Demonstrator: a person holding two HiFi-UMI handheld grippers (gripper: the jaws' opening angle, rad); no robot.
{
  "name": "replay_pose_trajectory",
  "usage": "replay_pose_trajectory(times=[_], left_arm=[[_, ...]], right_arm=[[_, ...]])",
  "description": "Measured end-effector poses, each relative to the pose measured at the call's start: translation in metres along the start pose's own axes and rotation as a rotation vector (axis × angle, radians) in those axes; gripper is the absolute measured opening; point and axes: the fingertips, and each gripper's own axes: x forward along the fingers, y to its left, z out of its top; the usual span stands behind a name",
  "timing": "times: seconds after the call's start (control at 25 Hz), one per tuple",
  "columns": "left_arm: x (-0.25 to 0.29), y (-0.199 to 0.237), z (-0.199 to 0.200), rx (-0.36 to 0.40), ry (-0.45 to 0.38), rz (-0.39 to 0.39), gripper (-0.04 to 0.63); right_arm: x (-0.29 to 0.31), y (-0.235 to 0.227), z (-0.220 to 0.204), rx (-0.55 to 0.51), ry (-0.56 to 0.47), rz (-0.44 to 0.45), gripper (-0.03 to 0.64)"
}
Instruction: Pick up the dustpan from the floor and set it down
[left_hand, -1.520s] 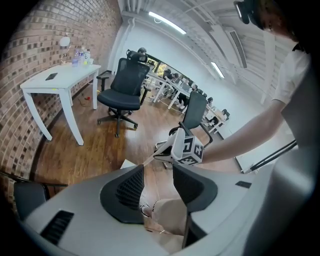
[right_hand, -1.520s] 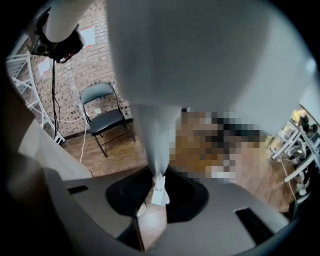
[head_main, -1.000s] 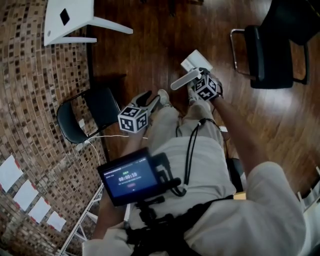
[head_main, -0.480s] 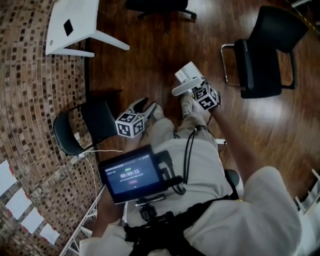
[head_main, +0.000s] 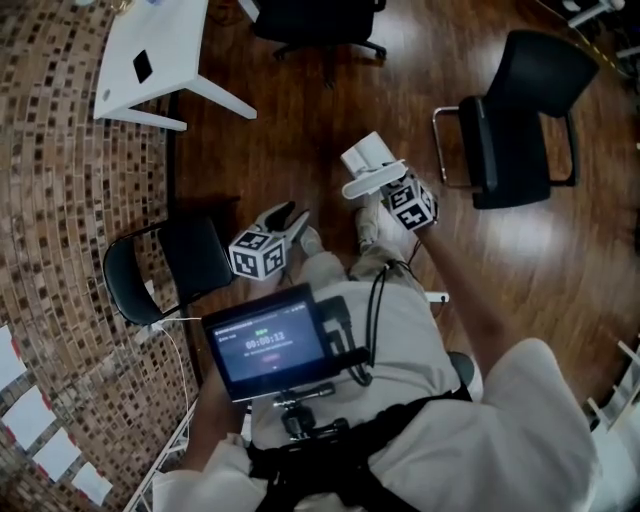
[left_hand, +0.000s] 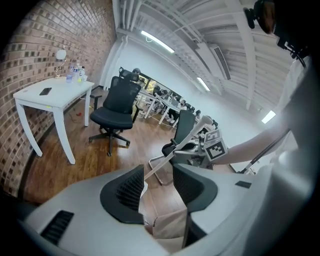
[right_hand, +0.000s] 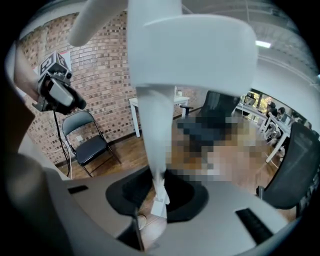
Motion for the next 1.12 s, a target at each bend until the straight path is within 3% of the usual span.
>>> replay_pose_trajectory(times=[0.64, 1.12], left_arm=[[-0.038, 0.011, 0.057, -0.01, -0.094, -0.087, 0.183], [-0.033, 0.015, 0.055, 0.019, -0.135, -0.131, 0.183]], right_arm=[[-0.046, 0.007, 0.073, 0.017, -0.013, -0.052, 0.109], [-0.054, 0.016, 0.073, 0.042, -0.027, -0.065, 0.109]])
